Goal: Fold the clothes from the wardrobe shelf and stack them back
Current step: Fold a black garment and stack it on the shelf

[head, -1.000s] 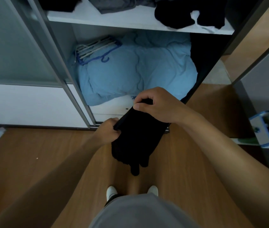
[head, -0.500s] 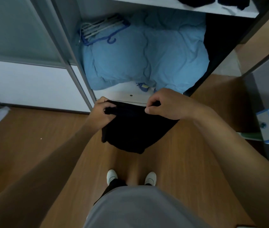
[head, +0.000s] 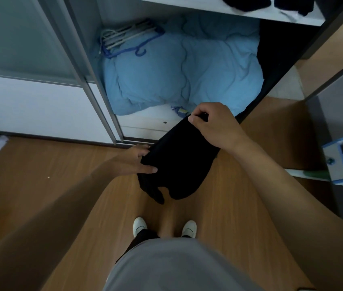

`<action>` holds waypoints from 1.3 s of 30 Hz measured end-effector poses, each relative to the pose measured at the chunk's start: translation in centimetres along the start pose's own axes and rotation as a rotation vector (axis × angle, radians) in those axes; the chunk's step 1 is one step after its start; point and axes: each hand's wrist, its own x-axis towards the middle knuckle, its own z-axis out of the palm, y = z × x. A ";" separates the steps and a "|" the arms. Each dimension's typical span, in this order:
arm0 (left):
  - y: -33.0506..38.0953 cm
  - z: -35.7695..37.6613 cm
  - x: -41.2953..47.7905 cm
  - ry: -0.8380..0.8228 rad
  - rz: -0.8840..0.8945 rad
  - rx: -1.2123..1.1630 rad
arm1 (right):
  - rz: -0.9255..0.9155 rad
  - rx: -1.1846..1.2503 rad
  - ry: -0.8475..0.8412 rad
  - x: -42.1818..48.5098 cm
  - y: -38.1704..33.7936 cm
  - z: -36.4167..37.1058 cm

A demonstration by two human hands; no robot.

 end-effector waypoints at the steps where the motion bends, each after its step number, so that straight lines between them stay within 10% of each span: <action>1: -0.4 0.0 0.1 0.010 -0.010 0.006 | 0.005 -0.002 -0.002 -0.1 0.2 -0.1; 22: -3.5 2.2 0.1 -0.209 -0.018 0.376 | -0.028 0.304 -0.024 -1.4 -0.9 -1.1; 33: -8.6 0.8 0.6 0.505 0.061 0.455 | -0.057 0.390 -0.222 -2.1 -1.7 -0.7; 39: -8.5 1.5 0.4 0.414 0.075 0.466 | -0.092 0.586 -0.192 -2.2 -3.1 -1.0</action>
